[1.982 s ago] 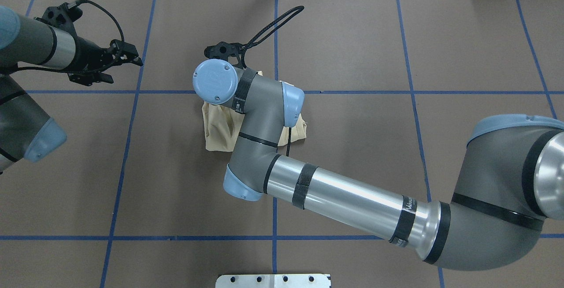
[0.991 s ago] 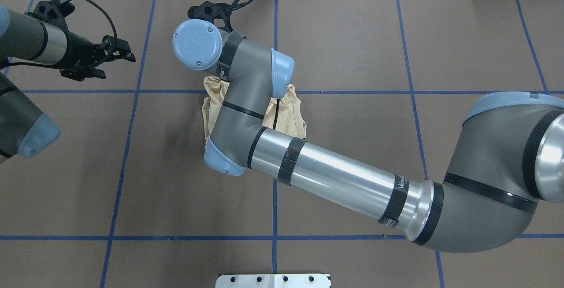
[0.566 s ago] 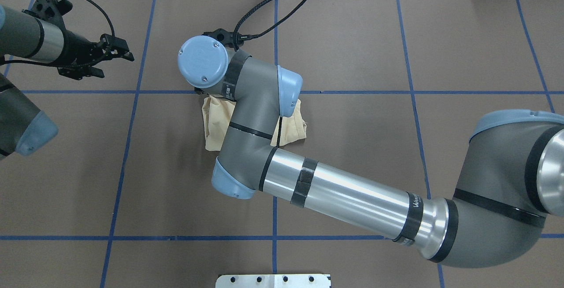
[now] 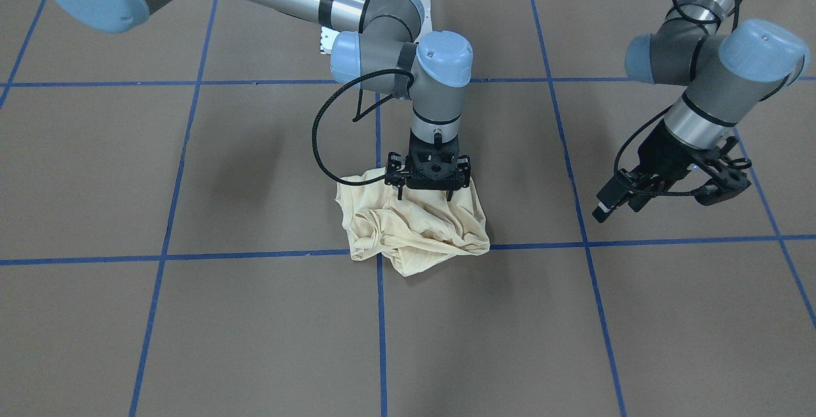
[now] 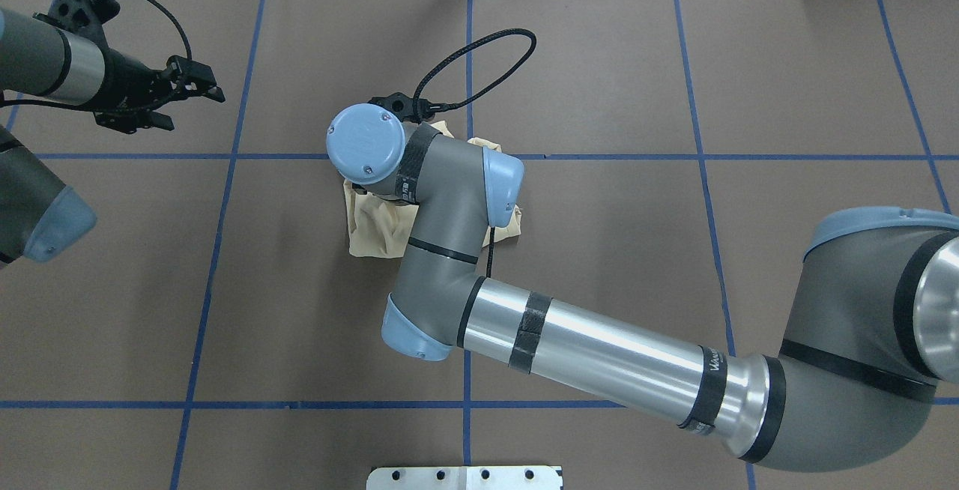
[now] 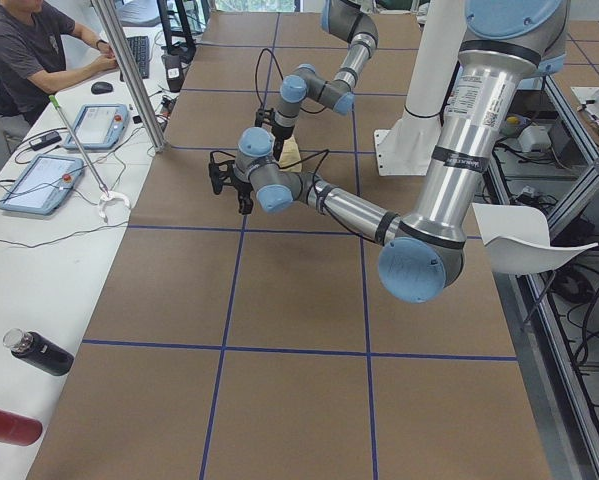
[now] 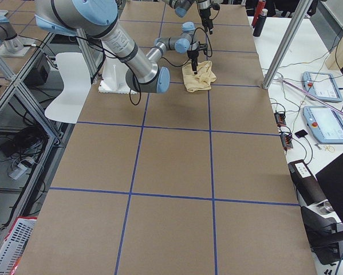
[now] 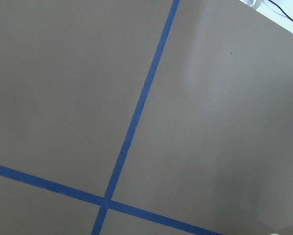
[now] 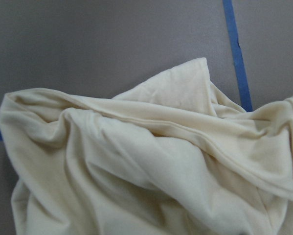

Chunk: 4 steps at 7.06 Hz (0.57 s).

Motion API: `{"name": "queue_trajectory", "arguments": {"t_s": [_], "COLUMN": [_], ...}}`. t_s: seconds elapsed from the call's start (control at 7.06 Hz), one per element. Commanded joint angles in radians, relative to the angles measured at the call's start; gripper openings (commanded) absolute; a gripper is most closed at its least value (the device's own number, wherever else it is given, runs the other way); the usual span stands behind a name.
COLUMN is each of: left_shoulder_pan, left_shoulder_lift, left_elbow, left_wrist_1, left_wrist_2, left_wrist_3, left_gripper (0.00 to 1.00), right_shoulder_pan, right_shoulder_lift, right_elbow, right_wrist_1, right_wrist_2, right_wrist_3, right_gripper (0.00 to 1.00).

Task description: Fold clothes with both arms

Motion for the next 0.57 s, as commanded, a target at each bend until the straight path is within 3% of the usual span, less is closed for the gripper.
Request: {"name": "queue_trajectory", "arguments": {"t_s": [0.0,0.42], "left_shoulder_pan": [0.000,0.000], "left_shoulder_lift": [0.001,0.002], "left_elbow": [-0.001,-0.001], "left_wrist_1": [0.000,-0.001], "left_wrist_2": [0.000,0.001], "left_wrist_3": [0.000,-0.004], "left_gripper": [1.00,1.00], "right_shoulder_pan": [0.014,0.075], "right_shoulder_lift": [0.001,0.038], "right_elbow": [-0.071,-0.117], "right_wrist_1": [0.081,0.120], "right_wrist_2": [-0.003,-0.016], "right_wrist_3": [-0.010,-0.079], "right_gripper": [0.99,0.98]}}
